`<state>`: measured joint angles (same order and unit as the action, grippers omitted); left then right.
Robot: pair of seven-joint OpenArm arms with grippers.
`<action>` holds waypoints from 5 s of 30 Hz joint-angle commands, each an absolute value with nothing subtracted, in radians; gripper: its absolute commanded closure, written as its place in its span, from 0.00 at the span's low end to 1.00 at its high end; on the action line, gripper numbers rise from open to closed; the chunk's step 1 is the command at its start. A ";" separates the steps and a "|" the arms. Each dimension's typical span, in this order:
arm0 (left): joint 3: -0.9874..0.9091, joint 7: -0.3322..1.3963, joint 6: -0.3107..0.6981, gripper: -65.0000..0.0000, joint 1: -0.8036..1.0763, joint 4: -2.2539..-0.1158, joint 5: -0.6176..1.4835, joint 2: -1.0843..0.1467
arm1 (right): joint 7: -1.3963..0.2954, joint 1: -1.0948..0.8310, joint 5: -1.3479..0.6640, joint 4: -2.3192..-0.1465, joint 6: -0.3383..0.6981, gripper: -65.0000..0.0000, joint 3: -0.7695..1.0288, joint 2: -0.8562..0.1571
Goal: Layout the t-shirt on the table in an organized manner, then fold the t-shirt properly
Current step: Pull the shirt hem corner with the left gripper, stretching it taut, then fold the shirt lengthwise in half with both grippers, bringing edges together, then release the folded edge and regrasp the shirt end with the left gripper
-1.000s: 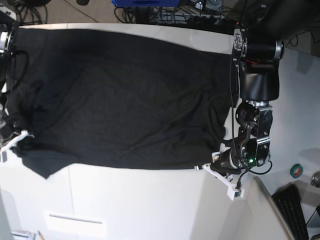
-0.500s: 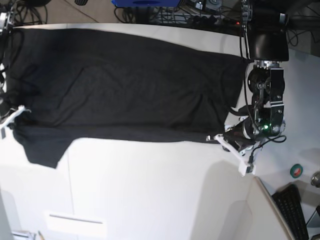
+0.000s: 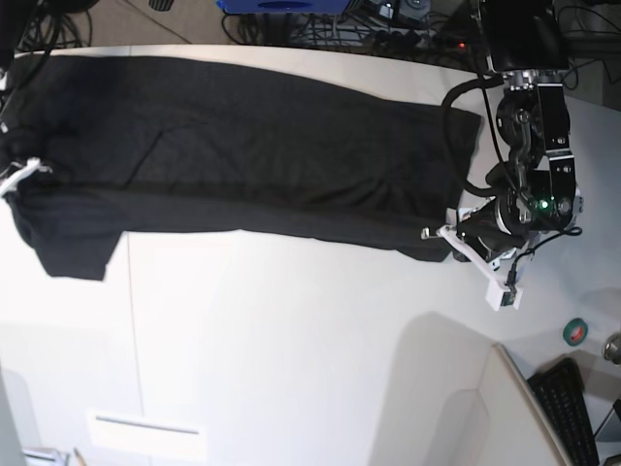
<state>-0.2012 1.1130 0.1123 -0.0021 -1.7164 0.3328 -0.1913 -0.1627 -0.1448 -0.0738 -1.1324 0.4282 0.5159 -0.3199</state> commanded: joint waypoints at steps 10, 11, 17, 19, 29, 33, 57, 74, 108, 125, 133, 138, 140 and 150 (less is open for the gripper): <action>-0.206 1.121 0.114 1.00 0.097 -1.845 0.335 -0.214 | -0.188 -0.262 -0.082 -1.277 0.423 1.00 0.615 -0.298; -0.206 1.121 0.114 1.00 0.116 -1.854 0.335 -0.214 | -0.196 -0.266 -0.082 -1.277 0.423 1.00 0.615 -0.298; -0.243 1.119 0.114 1.00 0.220 -1.890 0.335 -0.209 | -0.197 -0.300 -0.082 -1.282 0.423 1.00 0.616 -0.286; -0.263 1.118 0.114 1.00 0.240 -1.890 0.335 -0.209 | -0.197 -0.309 -0.082 -1.279 0.423 1.00 0.615 -0.286; -0.292 1.116 0.114 1.00 0.262 -1.893 0.332 -0.216 | -0.240 -0.341 -0.084 -1.283 0.423 1.00 0.615 -0.285; -0.292 1.116 0.114 1.00 0.260 -1.891 0.325 -0.216 | -0.255 -0.367 -0.082 -1.303 0.423 1.00 0.613 -0.283; -0.292 1.119 0.114 1.00 0.260 -1.894 0.325 -0.225 | -0.456 -0.433 -0.081 -1.612 0.424 1.00 0.696 -0.180; -0.292 1.121 0.111 1.00 0.266 -1.893 0.323 -0.260 | -0.460 -0.404 -0.084 -1.417 0.424 0.88 0.710 -0.177; -0.145 0.951 0.111 1.00 0.012 -1.307 0.249 -0.133 | -0.455 -0.021 -0.079 -0.946 0.423 1.00 0.723 -0.271; -0.222 1.061 0.111 1.00 -0.082 -1.676 0.236 -0.130 | -0.458 -0.016 -0.085 -1.382 0.423 1.00 0.727 -0.202; -0.440 1.009 0.139 0.31 -0.031 -1.701 0.237 -0.134 | -0.458 -0.127 -0.085 -1.541 0.424 1.00 0.725 -0.128; -0.447 1.006 0.358 0.00 -0.071 -1.477 0.237 -0.157 | -0.458 -0.128 -0.082 -1.541 0.424 1.00 0.725 -0.116; -0.449 1.004 0.400 0.00 -0.101 -1.363 0.236 -0.159 | -0.460 -0.128 -0.082 -1.541 0.424 1.00 0.725 -0.116; -0.437 0.877 0.403 0.04 -0.147 -1.155 0.234 -0.153 | -0.460 -0.142 -0.082 -1.543 0.424 1.00 0.725 -0.116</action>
<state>-0.4366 0.8654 0.3977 -0.1242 -1.1439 0.2226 -0.1425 -0.4835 -0.1497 -0.0734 -1.5230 0.4274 0.7204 -0.0986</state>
